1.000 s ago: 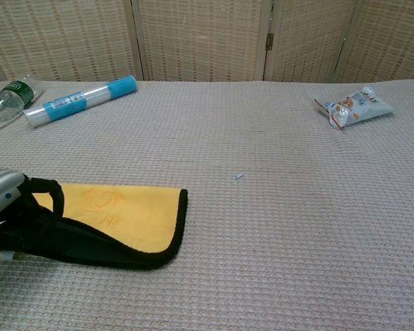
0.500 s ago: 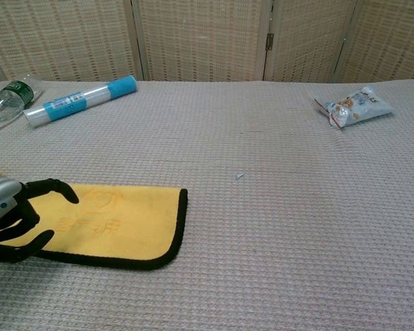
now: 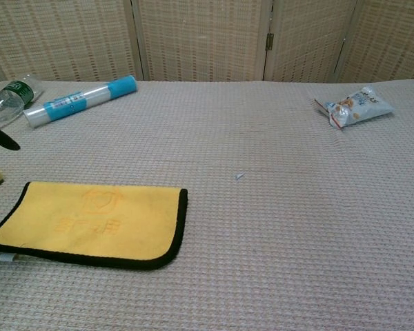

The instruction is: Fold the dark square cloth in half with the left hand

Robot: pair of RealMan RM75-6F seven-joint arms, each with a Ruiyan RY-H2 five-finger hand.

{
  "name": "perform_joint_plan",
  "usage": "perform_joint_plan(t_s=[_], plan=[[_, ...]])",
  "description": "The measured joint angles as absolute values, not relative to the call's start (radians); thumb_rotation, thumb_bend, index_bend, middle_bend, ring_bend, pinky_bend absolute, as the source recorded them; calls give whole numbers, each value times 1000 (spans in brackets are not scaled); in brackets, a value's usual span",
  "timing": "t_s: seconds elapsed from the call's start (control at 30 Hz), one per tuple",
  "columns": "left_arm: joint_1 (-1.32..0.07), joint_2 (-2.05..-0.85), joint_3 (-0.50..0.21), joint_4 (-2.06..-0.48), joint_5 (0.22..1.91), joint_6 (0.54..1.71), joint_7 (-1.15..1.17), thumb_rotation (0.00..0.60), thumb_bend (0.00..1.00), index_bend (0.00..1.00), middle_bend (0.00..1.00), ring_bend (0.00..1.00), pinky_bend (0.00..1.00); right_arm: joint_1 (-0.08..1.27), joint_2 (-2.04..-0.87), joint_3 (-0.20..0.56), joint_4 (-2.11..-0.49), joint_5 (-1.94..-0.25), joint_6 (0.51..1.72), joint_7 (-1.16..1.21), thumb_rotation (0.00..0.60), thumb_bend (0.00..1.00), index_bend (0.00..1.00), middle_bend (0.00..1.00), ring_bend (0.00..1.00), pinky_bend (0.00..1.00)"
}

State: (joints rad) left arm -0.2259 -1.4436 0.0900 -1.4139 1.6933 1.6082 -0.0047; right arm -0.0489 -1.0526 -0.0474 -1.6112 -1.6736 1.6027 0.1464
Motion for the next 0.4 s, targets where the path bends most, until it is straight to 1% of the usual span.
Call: perform_joint_plan(t_s=[0.03,0.07,0.17,0.3,0.4], plan=[[-218,-1407,92,-1425,1684,1610,-11,600,270,183,150,82,35,-49,-1054,-48,-1611,-1675,1602,143,600,348,0,0,0,0],[-204,-1359,91,-1439,1666,1608,-10,600,258,175,107,33,1,-48,-1055,-49,-1610,-1677,1601,138,600,348,0,0,0,0],[-162,-1272,80,-1446,1612,1622,10,600,249,160,88,4,0,-46,-1062,-50,-1612,-1684,1596,113,600,347,0,0,0,0],[-130,-1257,77,-1451,1561,1677,7,600,240,133,74,0,0,-40,-1077,-49,-1620,-1695,1591,63,600,347,0,0,0,0],[-115,-1240,80,-1471,1546,1651,22,600,240,132,74,0,0,-33,-1087,-49,-1626,-1702,1580,33,600,347,0,0,0,0]])
